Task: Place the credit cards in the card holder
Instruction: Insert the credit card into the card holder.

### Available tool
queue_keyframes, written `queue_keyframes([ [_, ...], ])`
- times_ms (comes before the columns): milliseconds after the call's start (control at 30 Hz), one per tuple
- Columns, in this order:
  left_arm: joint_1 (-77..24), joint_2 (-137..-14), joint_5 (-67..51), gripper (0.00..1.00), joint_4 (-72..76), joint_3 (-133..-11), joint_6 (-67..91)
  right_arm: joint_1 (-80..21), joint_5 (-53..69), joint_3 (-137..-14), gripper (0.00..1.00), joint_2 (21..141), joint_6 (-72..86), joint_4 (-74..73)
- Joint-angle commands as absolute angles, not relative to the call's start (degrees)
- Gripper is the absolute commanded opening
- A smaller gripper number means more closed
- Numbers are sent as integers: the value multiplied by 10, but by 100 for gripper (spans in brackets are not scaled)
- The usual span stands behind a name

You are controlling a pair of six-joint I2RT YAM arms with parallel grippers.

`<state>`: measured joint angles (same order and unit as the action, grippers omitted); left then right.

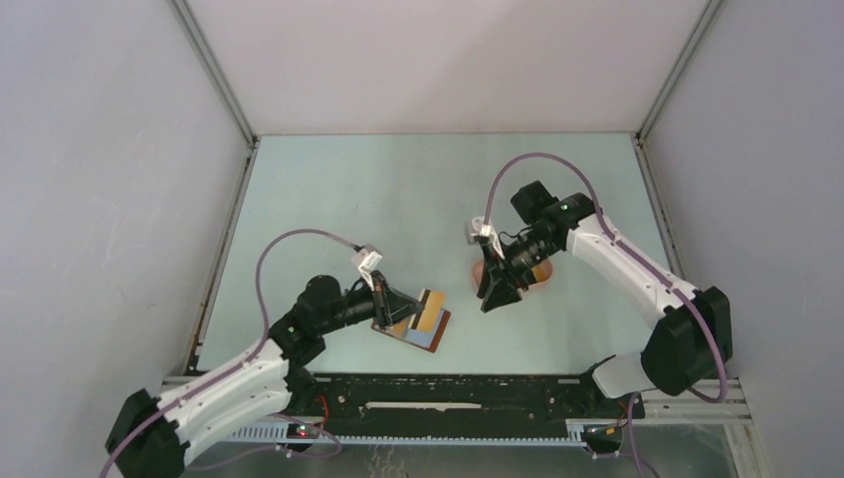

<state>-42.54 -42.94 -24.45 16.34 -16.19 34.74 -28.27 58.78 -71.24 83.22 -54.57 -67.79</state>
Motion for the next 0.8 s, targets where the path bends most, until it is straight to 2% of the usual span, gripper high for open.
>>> queue_keyframes([
  [0,-405,-340,-141,0,122,-129,362,-338,585,-661,45,793,-562,-610],
  [100,-394,-322,-131,0,113,-117,364,-390,569,-612,34,774,-585,-568],
  [233,-382,-345,-132,0,120,-107,374,-452,528,-584,12,781,-602,-526],
  [300,-375,-359,-133,0,134,-100,383,-480,502,-583,5,795,-589,-511],
  [567,-326,-377,-147,0,203,-52,422,-532,440,-582,3,823,-542,-469],
  [767,-278,-412,-179,0,236,-43,431,-583,344,-562,1,831,-461,-367],
])
